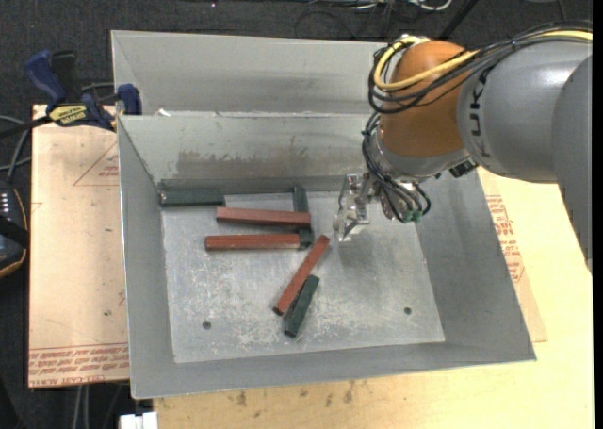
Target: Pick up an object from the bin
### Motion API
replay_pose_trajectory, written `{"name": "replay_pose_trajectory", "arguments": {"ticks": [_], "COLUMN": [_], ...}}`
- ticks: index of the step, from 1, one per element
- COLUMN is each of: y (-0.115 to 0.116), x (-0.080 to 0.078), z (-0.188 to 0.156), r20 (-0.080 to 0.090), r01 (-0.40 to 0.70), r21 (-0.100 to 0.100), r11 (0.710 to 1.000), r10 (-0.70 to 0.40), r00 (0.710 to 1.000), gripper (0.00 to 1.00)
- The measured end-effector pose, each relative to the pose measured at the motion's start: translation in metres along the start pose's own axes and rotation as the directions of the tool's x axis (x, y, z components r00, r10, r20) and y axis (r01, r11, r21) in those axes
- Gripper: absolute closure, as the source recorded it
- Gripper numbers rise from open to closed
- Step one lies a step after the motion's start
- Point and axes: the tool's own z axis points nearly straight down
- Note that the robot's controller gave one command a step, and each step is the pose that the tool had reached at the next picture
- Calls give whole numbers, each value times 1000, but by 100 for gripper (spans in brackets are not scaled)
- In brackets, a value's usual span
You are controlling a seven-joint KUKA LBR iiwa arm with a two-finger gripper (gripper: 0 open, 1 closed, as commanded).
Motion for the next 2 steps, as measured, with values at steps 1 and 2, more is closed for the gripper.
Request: {"name": "replay_pose_trajectory", "arguments": {"ticks": [1,2], "y": [47,47], "x": [-17,-17], "z": [-92,-92], "r20": [7,6], "r01": [36,36], "r21": [0,1], "r11": [999,999], "r10": [-36,-36], "r00": [999,999], "gripper": [0,0]}}
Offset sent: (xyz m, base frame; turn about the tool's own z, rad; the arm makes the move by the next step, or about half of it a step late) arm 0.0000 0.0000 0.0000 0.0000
